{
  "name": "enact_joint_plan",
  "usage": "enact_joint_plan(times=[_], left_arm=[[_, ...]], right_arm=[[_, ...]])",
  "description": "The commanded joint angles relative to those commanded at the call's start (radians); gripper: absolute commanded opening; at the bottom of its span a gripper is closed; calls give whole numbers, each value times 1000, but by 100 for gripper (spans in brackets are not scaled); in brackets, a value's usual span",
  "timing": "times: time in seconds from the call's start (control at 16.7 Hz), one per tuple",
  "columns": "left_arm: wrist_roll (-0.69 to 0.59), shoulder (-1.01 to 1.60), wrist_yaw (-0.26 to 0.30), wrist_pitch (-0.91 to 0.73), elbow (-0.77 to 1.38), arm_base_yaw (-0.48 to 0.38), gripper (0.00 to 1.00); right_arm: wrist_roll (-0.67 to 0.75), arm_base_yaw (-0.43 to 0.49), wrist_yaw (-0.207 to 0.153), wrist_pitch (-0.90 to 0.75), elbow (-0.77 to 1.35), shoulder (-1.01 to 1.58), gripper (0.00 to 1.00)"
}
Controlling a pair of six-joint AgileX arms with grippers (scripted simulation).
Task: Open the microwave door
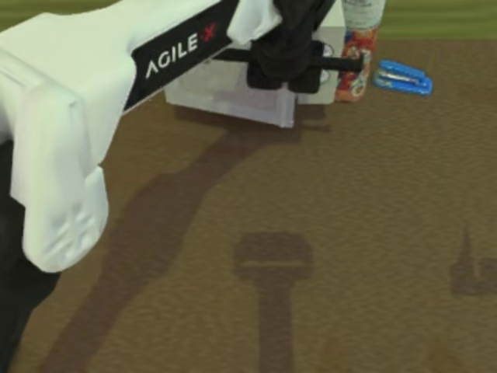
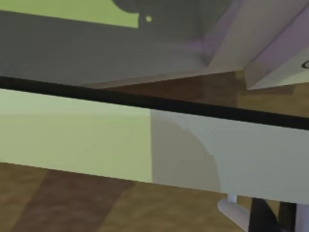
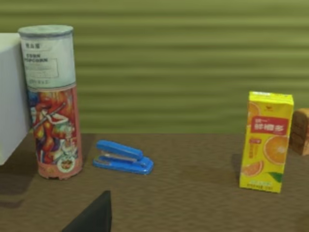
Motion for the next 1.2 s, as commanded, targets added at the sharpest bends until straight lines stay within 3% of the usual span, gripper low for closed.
enact_joint_plan(times=[0.3,1.2], left_arm=[[57,-73,29,68,-132,8,0],[58,-74,30,68,-133,8,0]], right_arm=[[0,0,0,0,0,0,100],[0,0,0,0,0,0,100]])
